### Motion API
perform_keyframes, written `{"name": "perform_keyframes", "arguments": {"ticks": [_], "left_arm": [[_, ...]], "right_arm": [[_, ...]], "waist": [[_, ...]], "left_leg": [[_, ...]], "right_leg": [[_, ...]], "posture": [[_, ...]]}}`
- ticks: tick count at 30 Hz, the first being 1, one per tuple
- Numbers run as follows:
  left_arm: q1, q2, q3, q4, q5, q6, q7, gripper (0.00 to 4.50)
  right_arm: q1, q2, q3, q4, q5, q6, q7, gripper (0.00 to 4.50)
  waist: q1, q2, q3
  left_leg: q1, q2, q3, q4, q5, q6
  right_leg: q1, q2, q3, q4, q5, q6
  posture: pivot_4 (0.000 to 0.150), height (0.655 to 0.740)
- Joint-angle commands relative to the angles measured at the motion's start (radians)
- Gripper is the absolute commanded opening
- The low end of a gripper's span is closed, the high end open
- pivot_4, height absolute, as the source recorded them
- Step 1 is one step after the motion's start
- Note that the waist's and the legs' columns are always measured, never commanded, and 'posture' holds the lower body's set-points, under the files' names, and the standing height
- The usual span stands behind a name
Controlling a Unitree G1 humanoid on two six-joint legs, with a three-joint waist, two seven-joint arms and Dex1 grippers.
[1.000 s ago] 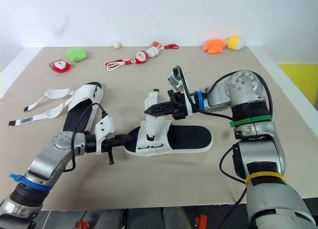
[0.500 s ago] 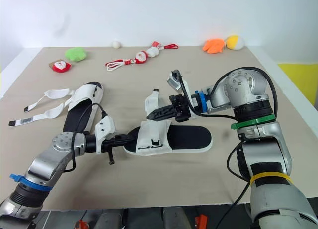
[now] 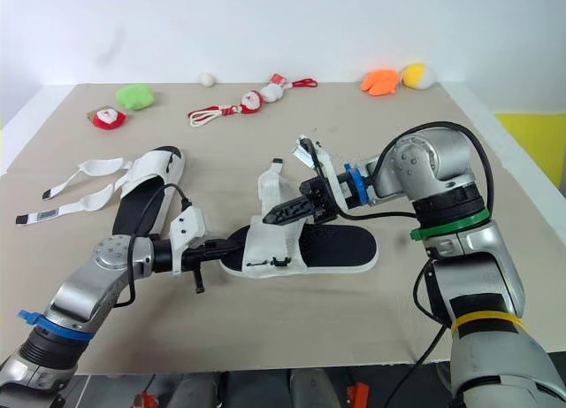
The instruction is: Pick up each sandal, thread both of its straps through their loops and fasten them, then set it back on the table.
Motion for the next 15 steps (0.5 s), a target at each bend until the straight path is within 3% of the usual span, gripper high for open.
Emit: {"name": "perform_keyframes", "arguments": {"ticks": [1, 15], "left_arm": [[0.020, -0.002, -0.034, 0.032, 0.028, 0.020, 0.006, 0.00], [0.014, -0.011, -0.038, 0.039, 0.029, 0.017, 0.008, 0.00]], "right_arm": [[0.017, -0.023, 0.027, -0.071, -0.052, -0.053, 0.018, 0.14], [0.116, -0.085, 0.066, -0.262, -0.125, -0.213, 0.152, 0.14]], "waist": [[0.000, 0.000, 0.000], [0.001, 0.000, 0.000]], "left_leg": [[0.000, 0.000, 0.000, 0.000, 0.000, 0.000], [0.000, 0.000, 0.000, 0.000, 0.000, 0.000]], "right_leg": [[0.000, 0.000, 0.000, 0.000, 0.000, 0.000], [0.000, 0.000, 0.000, 0.000, 0.000, 0.000]], "posture": [[0.150, 0.7400], [0.150, 0.7400]]}}
